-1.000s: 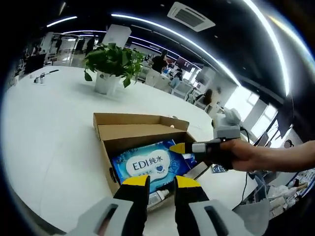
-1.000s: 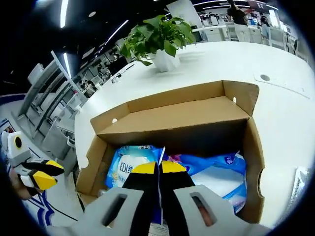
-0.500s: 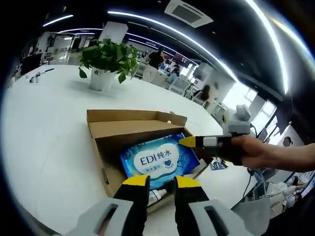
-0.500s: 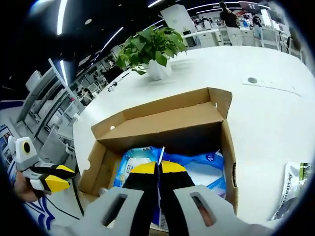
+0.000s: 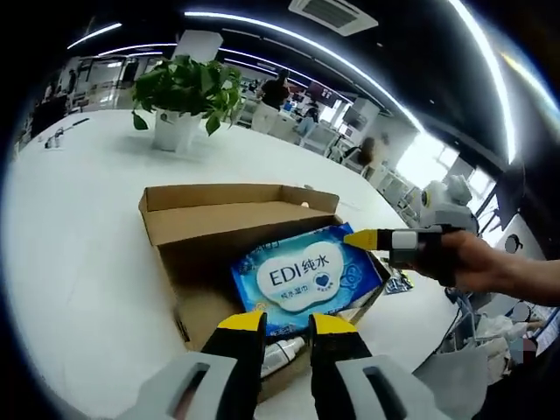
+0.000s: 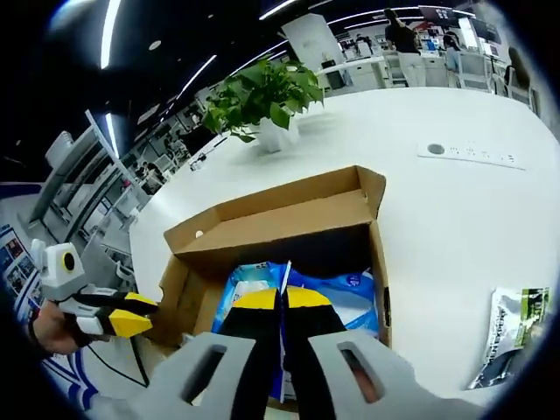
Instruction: Operate the shoe box by opening the lid, removing the specified soft item, and placing it in the target area until the item is outside and the box remains undamaged.
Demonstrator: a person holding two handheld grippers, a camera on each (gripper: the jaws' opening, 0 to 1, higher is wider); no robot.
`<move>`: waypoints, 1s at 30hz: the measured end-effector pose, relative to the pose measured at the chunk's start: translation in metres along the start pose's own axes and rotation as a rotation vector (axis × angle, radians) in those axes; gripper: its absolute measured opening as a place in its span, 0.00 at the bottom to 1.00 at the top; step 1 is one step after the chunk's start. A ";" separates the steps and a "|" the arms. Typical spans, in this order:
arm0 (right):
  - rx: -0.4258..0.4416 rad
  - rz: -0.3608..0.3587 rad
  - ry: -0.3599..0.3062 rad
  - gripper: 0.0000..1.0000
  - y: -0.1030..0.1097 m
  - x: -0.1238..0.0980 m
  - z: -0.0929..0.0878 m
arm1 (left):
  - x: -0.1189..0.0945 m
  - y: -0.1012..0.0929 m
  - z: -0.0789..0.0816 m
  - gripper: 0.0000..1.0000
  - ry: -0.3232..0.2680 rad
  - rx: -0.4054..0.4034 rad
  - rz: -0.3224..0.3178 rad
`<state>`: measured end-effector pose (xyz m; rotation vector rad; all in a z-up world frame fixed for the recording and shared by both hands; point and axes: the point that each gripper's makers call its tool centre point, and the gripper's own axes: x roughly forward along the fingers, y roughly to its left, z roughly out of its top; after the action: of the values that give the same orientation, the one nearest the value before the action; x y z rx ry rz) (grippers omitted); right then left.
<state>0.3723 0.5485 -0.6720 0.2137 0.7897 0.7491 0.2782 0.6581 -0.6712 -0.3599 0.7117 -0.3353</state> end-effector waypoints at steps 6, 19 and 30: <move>-0.002 0.003 0.001 0.00 0.008 -0.011 -0.002 | 0.010 0.007 0.000 0.19 0.025 -0.004 0.008; 0.010 0.007 0.000 0.00 -0.001 -0.007 0.002 | 0.040 0.017 -0.008 0.22 0.120 0.008 0.018; 0.041 0.015 0.001 0.00 -0.020 0.002 0.001 | 0.069 0.024 -0.015 0.24 0.203 0.014 0.038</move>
<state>0.3849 0.5355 -0.6815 0.2556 0.8059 0.7475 0.3206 0.6478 -0.7313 -0.3013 0.9134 -0.3434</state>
